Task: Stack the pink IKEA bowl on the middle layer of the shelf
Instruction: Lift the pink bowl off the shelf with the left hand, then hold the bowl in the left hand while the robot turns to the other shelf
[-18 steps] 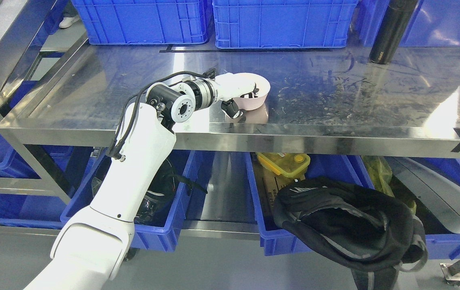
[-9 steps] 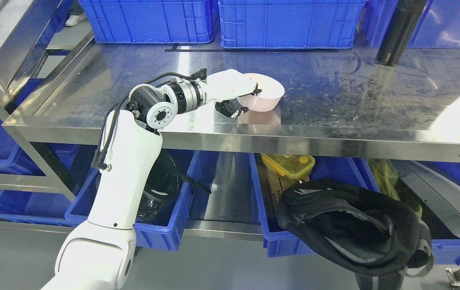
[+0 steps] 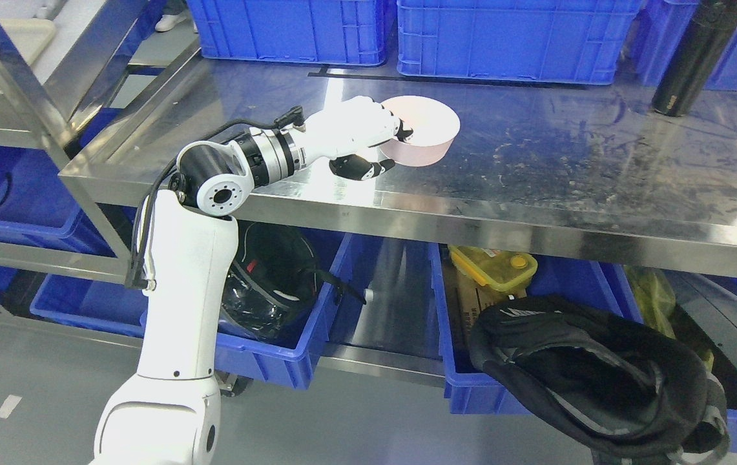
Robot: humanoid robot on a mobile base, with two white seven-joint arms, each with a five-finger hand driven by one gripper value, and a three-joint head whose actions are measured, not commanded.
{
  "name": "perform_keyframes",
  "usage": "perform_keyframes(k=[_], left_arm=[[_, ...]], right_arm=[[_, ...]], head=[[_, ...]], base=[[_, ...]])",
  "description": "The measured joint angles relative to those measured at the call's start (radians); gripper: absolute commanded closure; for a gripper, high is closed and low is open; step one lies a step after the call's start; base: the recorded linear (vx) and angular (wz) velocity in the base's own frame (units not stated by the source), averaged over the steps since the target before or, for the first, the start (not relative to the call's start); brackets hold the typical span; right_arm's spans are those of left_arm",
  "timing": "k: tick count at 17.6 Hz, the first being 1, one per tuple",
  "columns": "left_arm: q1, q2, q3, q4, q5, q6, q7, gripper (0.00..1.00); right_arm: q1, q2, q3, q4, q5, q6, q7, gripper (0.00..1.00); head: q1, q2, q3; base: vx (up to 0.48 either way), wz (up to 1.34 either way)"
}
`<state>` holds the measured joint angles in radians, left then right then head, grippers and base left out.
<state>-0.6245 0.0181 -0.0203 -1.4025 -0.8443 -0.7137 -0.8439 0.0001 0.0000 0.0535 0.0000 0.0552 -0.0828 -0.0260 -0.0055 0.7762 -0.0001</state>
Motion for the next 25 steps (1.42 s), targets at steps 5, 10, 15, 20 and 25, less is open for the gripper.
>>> perform_keyframes(k=[5, 10, 15, 20, 25], left_arm=[[0.049, -0.007, 0.041, -0.035, 0.036, -0.014, 0.001, 0.98], [0.074, -0.011, 0.033, -0.052, 0.047, -0.017, 0.009, 0.98], [0.085, -0.014, 0.028, -0.065, 0.050, -0.018, 0.011, 0.97], [0.089, -0.016, 0.025, -0.072, 0.050, -0.013, 0.012, 0.97], [0.092, -0.017, 0.023, -0.076, 0.050, -0.009, 0.013, 0.97]], right_arm=[[0.000, 0.000, 0.000, 0.000, 0.000, 0.000, 0.000, 0.00], [0.000, 0.000, 0.000, 0.000, 0.000, 0.000, -0.002, 0.00], [0.000, 0.000, 0.000, 0.000, 0.000, 0.000, -0.007, 0.00], [0.000, 0.000, 0.000, 0.000, 0.000, 0.000, -0.001, 0.00], [0.000, 0.000, 0.000, 0.000, 0.000, 0.000, 0.003, 0.00]], head=[[0.0000, 0.000, 0.000], [0.0000, 0.000, 0.000], [0.0000, 0.000, 0.000], [0.0000, 0.000, 0.000], [0.0000, 0.000, 0.000]], base=[[-0.033, 0.51], [0.007, 1.07], [0.072, 1.71], [0.143, 1.65], [0.247, 0.70]])
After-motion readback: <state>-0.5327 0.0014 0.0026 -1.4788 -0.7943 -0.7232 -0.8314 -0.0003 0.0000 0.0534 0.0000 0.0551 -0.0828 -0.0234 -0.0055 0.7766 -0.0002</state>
